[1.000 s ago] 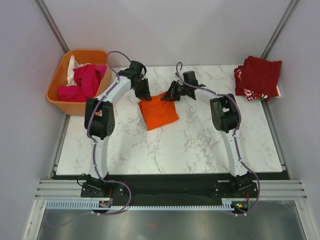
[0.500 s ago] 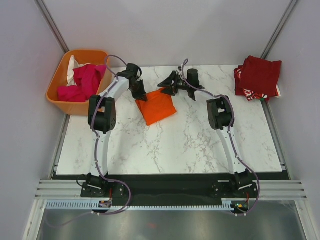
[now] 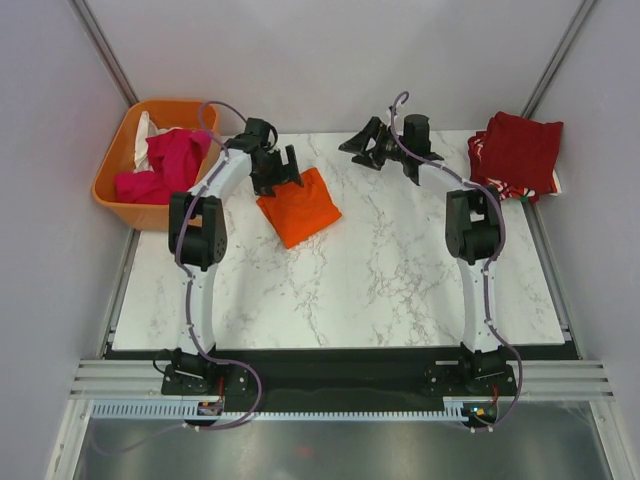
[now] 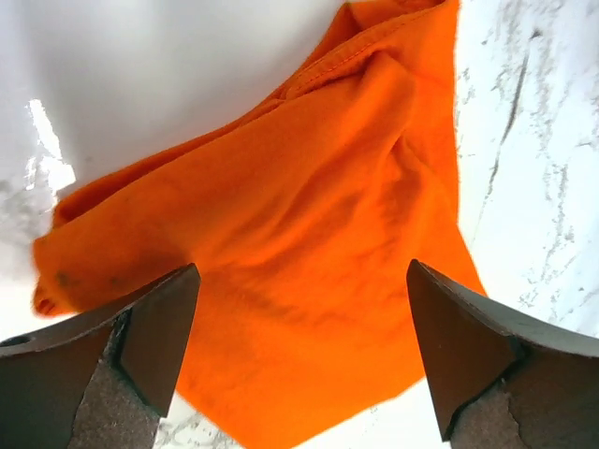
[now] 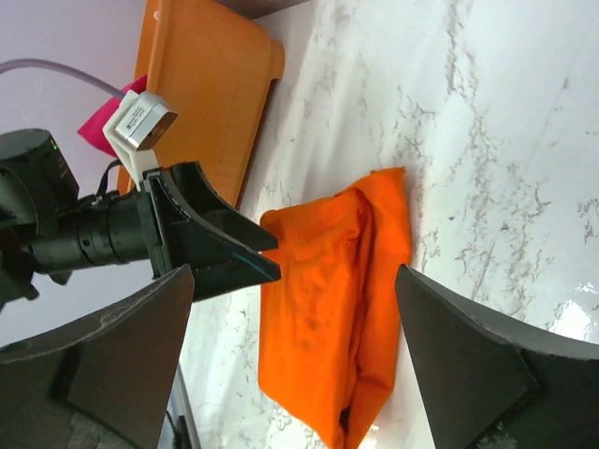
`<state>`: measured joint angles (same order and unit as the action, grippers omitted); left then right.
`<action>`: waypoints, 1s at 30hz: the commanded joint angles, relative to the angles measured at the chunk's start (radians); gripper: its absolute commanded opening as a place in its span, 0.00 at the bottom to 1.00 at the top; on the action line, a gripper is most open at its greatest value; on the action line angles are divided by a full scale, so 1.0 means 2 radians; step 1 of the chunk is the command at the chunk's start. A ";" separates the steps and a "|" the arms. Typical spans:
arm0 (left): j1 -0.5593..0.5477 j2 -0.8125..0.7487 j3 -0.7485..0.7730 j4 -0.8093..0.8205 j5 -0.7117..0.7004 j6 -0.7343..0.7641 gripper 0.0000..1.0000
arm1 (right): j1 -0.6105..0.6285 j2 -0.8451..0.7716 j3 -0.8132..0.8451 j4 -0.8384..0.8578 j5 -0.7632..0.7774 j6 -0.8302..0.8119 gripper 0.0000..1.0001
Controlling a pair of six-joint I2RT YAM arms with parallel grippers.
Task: Fold and stack the t-shirts
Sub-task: Fold the tshirt, then neatly place the folded tshirt to the corner
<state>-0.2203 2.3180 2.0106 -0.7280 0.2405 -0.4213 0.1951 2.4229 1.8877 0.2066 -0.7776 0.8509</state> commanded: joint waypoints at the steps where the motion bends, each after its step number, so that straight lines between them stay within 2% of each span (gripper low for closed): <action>1: 0.007 -0.080 -0.007 -0.013 -0.012 0.013 1.00 | 0.005 -0.064 -0.029 -0.056 0.032 -0.076 0.97; 4: 0.007 -0.149 -0.046 -0.019 -0.005 0.021 1.00 | 0.008 -0.067 -0.055 -0.074 0.041 -0.089 0.97; 10: 0.005 -0.284 -0.213 -0.017 0.001 0.030 1.00 | 0.035 -0.027 -0.036 -0.168 0.080 -0.136 0.96; 11: 0.003 -0.326 -0.267 -0.015 0.006 0.028 1.00 | 0.039 -0.023 -0.036 -0.171 0.084 -0.139 0.96; 14: -0.015 -0.388 -0.370 0.002 0.019 0.027 1.00 | 0.050 -0.003 -0.037 -0.168 0.079 -0.134 0.96; 17: -0.023 -0.465 -0.454 0.009 0.035 0.026 1.00 | 0.063 0.020 -0.030 -0.165 0.071 -0.125 0.95; 22: -0.023 -0.589 -0.534 0.007 0.038 0.025 1.00 | 0.083 0.033 -0.027 -0.159 0.074 -0.123 0.93; 27: -0.022 -0.649 -0.571 0.007 0.037 0.029 1.00 | 0.104 0.041 -0.042 -0.149 0.069 -0.116 0.81; 28: -0.022 -0.656 -0.575 0.007 0.041 0.028 1.00 | 0.109 0.041 -0.046 -0.146 0.068 -0.114 0.71; 30: -0.023 -0.654 -0.578 0.016 0.053 0.028 1.00 | 0.113 0.042 -0.054 -0.139 0.067 -0.112 0.59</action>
<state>-0.2699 1.0126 0.8738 -0.7418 0.2996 -0.4004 0.3943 2.4508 1.8221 -0.0288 -0.6590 0.6350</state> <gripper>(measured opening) 0.994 0.642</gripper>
